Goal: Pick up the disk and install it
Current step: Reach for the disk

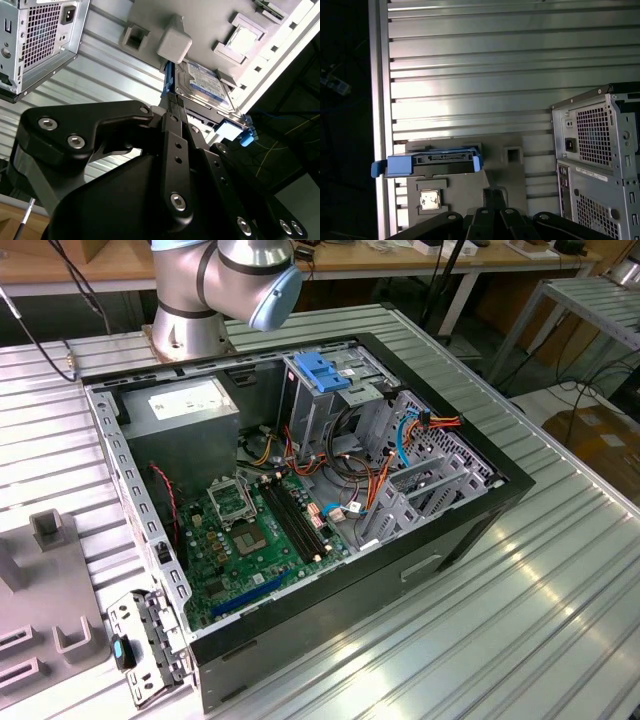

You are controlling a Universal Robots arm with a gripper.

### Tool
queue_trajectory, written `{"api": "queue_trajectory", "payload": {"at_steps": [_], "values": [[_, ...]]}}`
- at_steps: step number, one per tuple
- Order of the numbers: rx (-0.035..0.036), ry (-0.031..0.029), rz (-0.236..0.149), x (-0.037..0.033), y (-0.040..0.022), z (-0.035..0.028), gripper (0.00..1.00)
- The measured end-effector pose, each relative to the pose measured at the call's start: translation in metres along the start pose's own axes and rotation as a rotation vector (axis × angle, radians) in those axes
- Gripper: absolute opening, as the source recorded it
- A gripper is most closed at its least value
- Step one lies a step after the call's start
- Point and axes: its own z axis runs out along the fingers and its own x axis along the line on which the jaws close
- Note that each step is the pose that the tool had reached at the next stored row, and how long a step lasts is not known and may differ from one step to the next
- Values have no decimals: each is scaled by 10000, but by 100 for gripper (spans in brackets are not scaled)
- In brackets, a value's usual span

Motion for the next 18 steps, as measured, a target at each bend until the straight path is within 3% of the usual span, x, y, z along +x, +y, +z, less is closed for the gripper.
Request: {"api": "queue_trajectory", "payload": {"at_steps": [18], "values": [[0,0,0,100,-7,-3,11]]}}
